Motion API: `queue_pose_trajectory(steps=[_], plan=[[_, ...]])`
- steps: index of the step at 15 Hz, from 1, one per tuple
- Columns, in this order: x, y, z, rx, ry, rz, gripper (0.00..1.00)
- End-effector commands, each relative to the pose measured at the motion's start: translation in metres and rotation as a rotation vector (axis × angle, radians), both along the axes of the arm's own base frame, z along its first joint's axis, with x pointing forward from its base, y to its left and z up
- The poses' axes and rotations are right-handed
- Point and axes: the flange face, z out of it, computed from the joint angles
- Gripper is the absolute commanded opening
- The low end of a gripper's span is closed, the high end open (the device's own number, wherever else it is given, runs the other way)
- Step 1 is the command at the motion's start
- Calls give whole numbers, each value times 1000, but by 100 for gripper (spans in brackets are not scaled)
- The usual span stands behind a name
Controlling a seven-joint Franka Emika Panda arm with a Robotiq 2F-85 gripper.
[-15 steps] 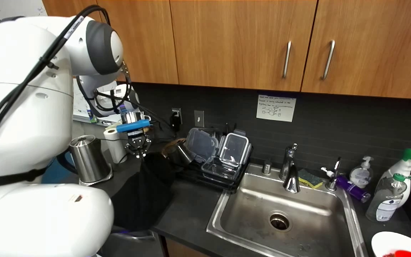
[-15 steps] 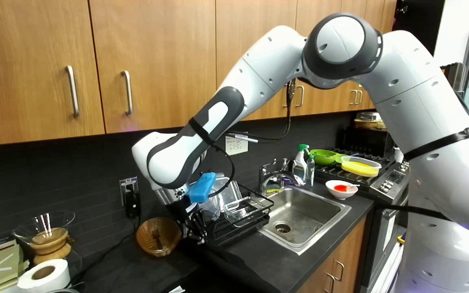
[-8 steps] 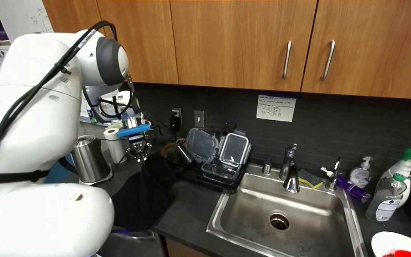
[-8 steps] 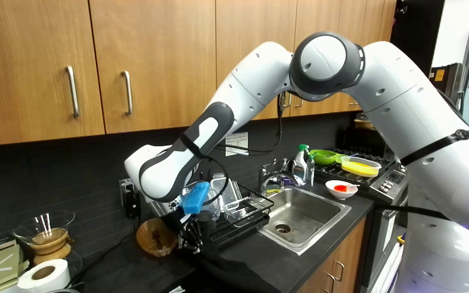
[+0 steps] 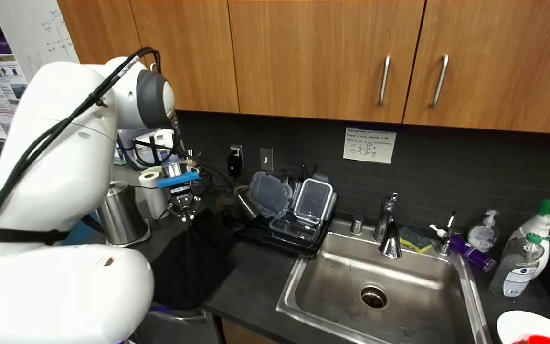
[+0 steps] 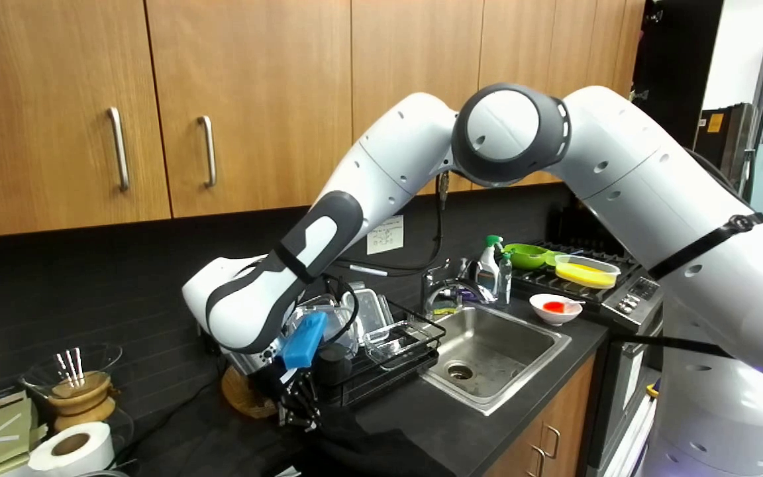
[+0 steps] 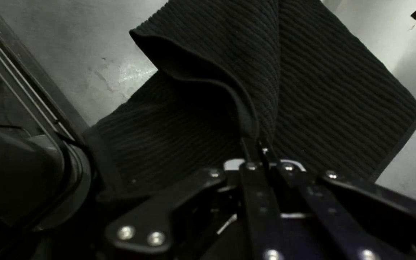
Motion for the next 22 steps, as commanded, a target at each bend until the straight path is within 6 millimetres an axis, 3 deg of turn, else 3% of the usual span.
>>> queue_pose_trajectory(steps=[1,12,22], plan=[[2,13,-12,-51,4,37,1],[-13,46,-48,-120,33,122,1],[-14,46,-78,-120,49,151,1]])
